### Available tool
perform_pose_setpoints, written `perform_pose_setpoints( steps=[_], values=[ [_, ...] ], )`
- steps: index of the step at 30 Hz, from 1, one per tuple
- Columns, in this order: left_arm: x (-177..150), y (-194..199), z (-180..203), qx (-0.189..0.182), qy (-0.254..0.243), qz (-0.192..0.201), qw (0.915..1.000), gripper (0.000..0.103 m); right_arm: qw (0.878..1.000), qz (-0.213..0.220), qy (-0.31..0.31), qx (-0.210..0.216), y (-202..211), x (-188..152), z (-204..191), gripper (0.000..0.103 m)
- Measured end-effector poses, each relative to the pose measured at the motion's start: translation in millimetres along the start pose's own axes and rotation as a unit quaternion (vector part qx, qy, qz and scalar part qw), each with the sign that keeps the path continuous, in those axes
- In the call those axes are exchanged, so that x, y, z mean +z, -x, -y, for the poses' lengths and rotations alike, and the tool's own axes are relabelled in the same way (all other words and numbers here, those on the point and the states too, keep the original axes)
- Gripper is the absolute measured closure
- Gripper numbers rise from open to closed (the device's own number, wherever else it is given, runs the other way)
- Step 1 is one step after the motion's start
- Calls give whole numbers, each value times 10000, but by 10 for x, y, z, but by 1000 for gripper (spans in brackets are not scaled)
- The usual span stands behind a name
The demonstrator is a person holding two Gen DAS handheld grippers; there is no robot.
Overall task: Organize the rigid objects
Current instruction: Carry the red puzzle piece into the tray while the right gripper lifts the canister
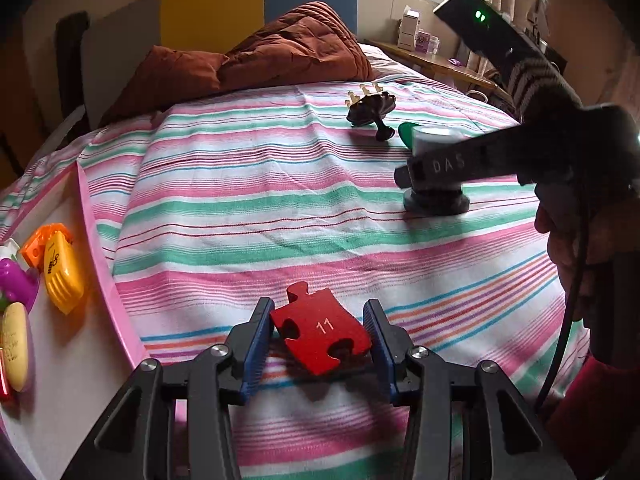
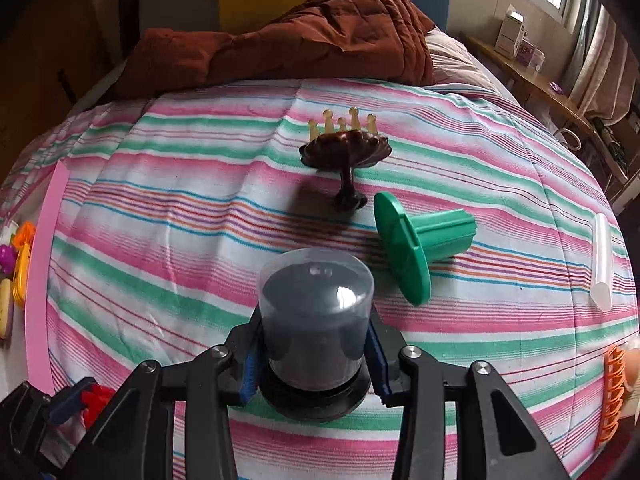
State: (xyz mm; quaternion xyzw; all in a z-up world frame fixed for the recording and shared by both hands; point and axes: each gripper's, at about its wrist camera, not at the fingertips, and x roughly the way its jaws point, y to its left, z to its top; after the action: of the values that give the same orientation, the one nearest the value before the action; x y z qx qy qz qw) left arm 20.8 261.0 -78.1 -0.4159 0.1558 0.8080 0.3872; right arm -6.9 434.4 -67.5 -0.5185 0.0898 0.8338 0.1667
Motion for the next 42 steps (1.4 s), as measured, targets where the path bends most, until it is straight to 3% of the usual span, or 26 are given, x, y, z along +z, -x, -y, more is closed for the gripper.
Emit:
perform_pose_setpoints(
  steps=[2, 12, 14, 18, 24, 28, 35, 39, 42],
  values=[
    [-17, 41, 10, -71, 46, -1, 10000, 57, 9999, -160, -20, 13, -53, -61, 12, 60],
    [-73, 366, -119, -99, 255, 219, 9994, 57, 10000, -35, -88, 9, -54, -66, 16, 60],
    [-71, 440, -125, -84, 248, 308, 9992, 57, 9998, 102, -107, -164, -22, -71, 3, 60],
    [-63, 554, -178, -87, 322, 392, 9987, 57, 9988, 84, -469, -123, -59, -54, 114, 60],
    [-43, 848, -446, -36, 681, 610, 9958, 57, 9990, 97, -424, -144, -67, -56, 118, 60],
    [-73, 1005, -850, 90, 1230, 673, 9901, 57, 9990, 101, -392, -177, -66, -58, 84, 60],
    [-144, 1060, -1636, 304, 2314, 582, 9706, 57, 9991, 97, -371, -180, -73, -54, 89, 60],
    [-128, 1005, -1869, 261, 2612, 527, 9635, 57, 9991, 93, -358, -183, -75, -55, 86, 60],
    [-70, 908, -1944, 358, 2578, 468, 9644, 57, 9992, 95, -337, -193, -72, -59, 77, 60]
  ],
)
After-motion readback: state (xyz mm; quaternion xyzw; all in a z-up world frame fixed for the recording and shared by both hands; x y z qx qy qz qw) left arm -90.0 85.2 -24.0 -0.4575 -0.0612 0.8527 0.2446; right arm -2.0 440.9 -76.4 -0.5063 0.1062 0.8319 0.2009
